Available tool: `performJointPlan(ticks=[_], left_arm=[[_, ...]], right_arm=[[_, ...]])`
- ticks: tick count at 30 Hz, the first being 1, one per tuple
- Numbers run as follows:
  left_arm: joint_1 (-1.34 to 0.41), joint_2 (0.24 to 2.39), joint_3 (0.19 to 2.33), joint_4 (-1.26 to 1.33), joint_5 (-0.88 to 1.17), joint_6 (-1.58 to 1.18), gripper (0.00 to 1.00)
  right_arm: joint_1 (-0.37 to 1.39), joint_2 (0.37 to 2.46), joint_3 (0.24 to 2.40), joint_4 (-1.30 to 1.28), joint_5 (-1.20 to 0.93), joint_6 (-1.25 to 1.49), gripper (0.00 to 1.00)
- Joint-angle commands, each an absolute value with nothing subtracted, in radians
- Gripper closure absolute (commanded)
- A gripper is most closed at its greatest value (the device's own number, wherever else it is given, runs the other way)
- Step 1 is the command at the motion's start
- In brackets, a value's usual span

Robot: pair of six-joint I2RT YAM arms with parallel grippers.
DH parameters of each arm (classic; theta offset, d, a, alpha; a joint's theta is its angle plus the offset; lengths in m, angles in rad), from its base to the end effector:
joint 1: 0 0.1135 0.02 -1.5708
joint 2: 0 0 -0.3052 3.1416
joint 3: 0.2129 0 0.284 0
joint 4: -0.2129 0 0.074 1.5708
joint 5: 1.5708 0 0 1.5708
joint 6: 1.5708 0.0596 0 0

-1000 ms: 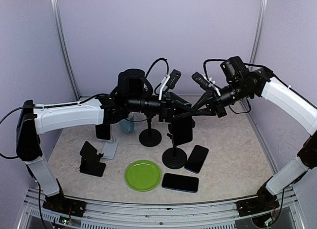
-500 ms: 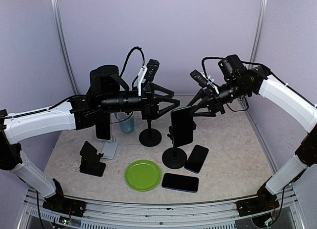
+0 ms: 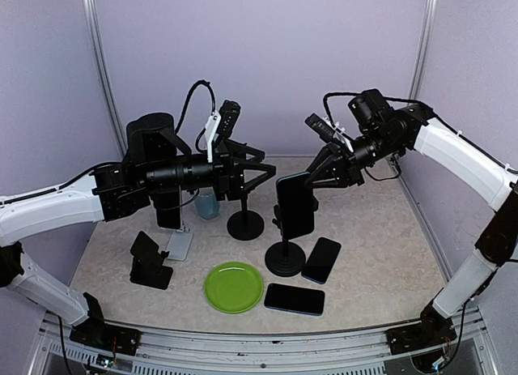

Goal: Place the phone on the phone stand

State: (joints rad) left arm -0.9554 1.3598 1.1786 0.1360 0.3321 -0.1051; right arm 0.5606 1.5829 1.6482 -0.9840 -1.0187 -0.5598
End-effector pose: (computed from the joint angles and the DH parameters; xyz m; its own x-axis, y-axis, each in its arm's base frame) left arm 0.1978 -0.3135 0.4150 -0.1266 0.0073 -0.9919 0.9519 0.2821 -0.1194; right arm 0.2785 0.2347 0.4130 -0.1900 -0.4481 -0.8736 -0.9646 -0.0808 0.2512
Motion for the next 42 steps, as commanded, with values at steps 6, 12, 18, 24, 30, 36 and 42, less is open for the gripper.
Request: performJointPlan(ticks=[6, 12, 18, 24, 30, 36, 42], left_arm=[[-0.957, 1.312, 1.146, 0.112, 0.292, -0.078, 0.39], [-0.957, 1.304, 1.132, 0.104, 0.290, -0.079, 0.39], [-0.957, 1.276, 1.103, 0.115, 0.289, -0.088, 0.39], [-0.959, 1.250, 1.080, 0.116, 0.287, -0.090, 0.40], [-0.959, 1.218, 1.061, 0.117, 0.276, -0.094, 0.40], [-0.959, 1.203, 1.043, 0.120, 0.268, -0.089, 0.40], [-0.959, 1.206, 1.046, 0.115, 0.255, -0.087, 0.39]], right_arm=[[0.575, 1.629, 1.723, -1.061, -1.085, -0.610, 0.94], [0.567, 1.647, 1.763, -1.049, -1.058, -0.629, 1.00], [0.457, 1.657, 1.795, -0.927, -0.992, -0.629, 1.00], [0.329, 1.724, 1.902, -0.781, -1.029, -0.547, 1.00], [0.297, 1.803, 2.059, -0.837, -0.985, -0.579, 1.00], [0.275, 1.787, 2.002, -0.800, -0.946, -0.592, 1.00], [0.269, 1.758, 1.882, -0.759, -0.947, -0.585, 1.00]])
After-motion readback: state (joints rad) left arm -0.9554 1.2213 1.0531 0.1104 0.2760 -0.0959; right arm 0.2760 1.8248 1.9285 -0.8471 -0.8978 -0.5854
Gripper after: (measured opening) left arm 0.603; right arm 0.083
